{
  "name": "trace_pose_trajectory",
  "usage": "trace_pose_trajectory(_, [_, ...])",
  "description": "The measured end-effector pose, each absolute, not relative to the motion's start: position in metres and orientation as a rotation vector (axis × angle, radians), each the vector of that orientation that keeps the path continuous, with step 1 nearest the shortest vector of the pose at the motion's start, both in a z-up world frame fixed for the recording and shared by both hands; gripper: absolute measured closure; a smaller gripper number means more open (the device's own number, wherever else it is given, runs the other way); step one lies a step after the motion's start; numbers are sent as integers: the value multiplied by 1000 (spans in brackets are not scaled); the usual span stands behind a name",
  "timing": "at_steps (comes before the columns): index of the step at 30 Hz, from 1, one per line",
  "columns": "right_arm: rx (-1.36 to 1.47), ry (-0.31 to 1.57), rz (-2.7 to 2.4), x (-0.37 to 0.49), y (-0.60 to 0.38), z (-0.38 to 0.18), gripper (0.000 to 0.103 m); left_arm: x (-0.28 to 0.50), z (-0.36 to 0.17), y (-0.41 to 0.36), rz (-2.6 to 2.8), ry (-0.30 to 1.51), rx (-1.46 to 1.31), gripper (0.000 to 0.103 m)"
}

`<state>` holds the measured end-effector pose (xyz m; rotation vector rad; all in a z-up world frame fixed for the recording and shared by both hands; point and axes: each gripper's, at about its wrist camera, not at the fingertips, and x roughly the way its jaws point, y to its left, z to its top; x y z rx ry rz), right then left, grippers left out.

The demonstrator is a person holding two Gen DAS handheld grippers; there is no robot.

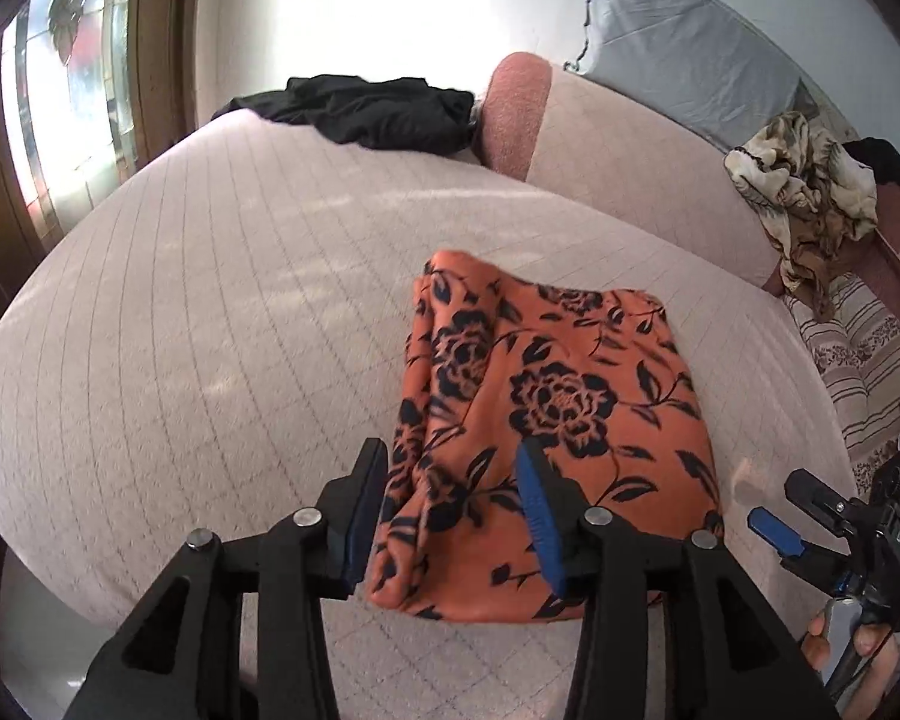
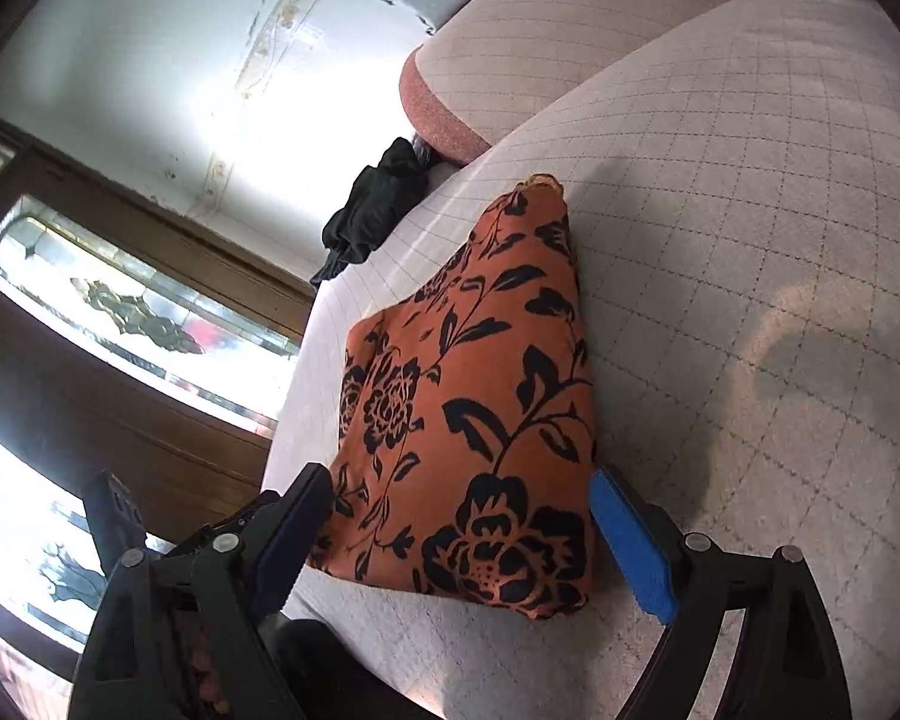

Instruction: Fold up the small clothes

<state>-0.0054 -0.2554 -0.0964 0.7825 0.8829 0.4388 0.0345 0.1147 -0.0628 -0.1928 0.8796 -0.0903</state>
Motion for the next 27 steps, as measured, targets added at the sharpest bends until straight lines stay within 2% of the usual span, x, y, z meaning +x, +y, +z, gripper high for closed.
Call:
trace_pose_trajectory(1, [810,888,430,2,-264,-99,13,41,-61,104,-110,859,-161,47])
trace_pose_trajectory(3, [861,924,442,21,-273,-104,13,61,-70,88,-100,867,-97,46])
trace_pose_trajectory(5, [909,961,467,39,-275,-112,13,75,-94,81,-64,927,-65,46])
trace_pose_trajectory(7, [944,1030,507,55,-266,-127,13,83,-131,85,3,1062,-56,45])
trace_pose_trajectory(8, [946,1095,506,61,-259,-139,15,82,-142,90,-1,1055,-104,43])
trace_pose_trajectory(9, [926,1173,547,66,-246,-150,37,78,-144,94,6,1022,-119,41])
trace_pose_trajectory(10, [848,1210,566,67,-232,-152,54,77,-143,94,5,1018,-104,40])
trace_pose_trajectory(11, [754,1198,539,63,-222,-146,62,76,-141,94,1,1015,-98,40])
trace_pose_trajectory(13, [665,1140,501,55,-214,-126,66,76,-142,97,-6,1013,-109,40])
trace_pose_trajectory(15, [581,1124,461,50,-205,-124,66,73,-147,100,-6,1008,-125,39])
trace_pose_trajectory(16, [547,1164,445,52,-200,-136,62,70,-148,104,-5,1004,-136,38])
trace_pose_trajectory(18, [700,1172,473,54,-215,-146,46,69,-149,107,-12,999,-141,36])
trace_pose_trajectory(20, [796,1130,468,57,-234,-137,42,72,-155,110,-22,1004,-167,33])
trace_pose_trajectory(22, [830,1045,440,67,-249,-124,30,72,-158,116,-29,1007,-202,31])
trace_pose_trajectory(23, [870,1029,438,77,-253,-125,18,72,-160,118,-29,1005,-211,30])
trace_pose_trajectory(25, [941,1081,441,107,-251,-142,16,72,-163,119,-30,998,-207,30])
trace_pose_trajectory(26, [955,1121,462,123,-246,-152,20,72,-163,119,-29,996,-201,30])
trace_pose_trajectory(27, [950,1157,473,135,-240,-162,60,72,-163,120,-27,998,-199,30])
